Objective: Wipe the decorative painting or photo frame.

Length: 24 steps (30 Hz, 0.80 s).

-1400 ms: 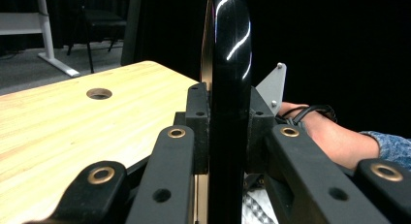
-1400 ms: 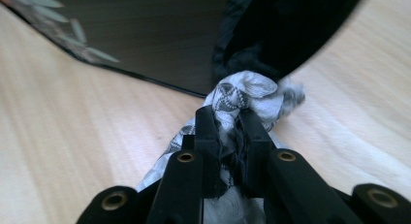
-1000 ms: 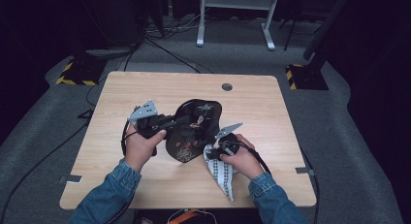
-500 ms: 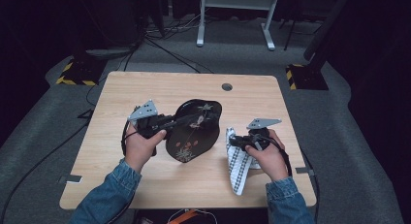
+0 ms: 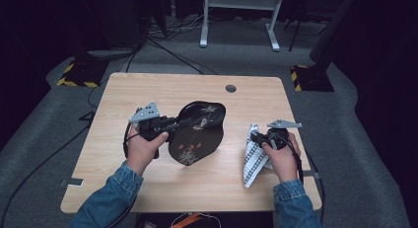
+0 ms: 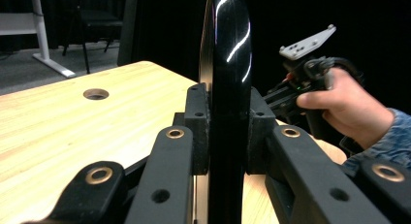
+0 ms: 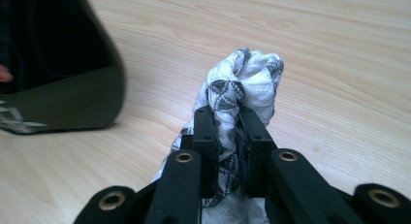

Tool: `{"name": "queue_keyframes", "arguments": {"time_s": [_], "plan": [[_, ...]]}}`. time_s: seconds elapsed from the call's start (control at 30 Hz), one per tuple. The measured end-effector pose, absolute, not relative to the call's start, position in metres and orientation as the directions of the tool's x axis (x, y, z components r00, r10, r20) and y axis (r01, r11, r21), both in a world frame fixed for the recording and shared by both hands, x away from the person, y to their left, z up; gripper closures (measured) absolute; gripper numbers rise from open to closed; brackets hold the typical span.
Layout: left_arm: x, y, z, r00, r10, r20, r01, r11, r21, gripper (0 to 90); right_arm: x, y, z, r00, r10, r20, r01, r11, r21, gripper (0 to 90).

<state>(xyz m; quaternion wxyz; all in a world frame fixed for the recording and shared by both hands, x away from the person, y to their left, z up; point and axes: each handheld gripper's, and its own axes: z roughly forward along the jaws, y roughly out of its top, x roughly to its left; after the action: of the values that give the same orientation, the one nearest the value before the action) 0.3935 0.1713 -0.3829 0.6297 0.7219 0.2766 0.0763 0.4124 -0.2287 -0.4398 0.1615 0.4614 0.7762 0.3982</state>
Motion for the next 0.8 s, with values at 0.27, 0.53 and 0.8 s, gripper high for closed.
{"name": "queue_keyframes", "arguments": {"time_s": [0.27,0.53,0.8], "plan": [[0.392,0.172,-0.383,0.829,0.509,-0.231,0.297,-0.051,0.953,67.9,0.423,-0.227,-0.464,-0.487,0.867,0.101,0.626,0.267,0.733,78.6],[0.385,0.171,-0.375,0.826,0.523,-0.212,0.273,-0.041,0.961,47.5,0.426,-0.224,-0.476,-0.48,0.872,0.091,0.639,0.277,0.717,68.5],[0.375,0.18,-0.367,0.816,0.55,-0.179,0.25,-0.055,0.967,43.9,0.427,-0.228,-0.467,-0.461,0.88,0.119,0.608,0.215,0.764,43.1]]}}
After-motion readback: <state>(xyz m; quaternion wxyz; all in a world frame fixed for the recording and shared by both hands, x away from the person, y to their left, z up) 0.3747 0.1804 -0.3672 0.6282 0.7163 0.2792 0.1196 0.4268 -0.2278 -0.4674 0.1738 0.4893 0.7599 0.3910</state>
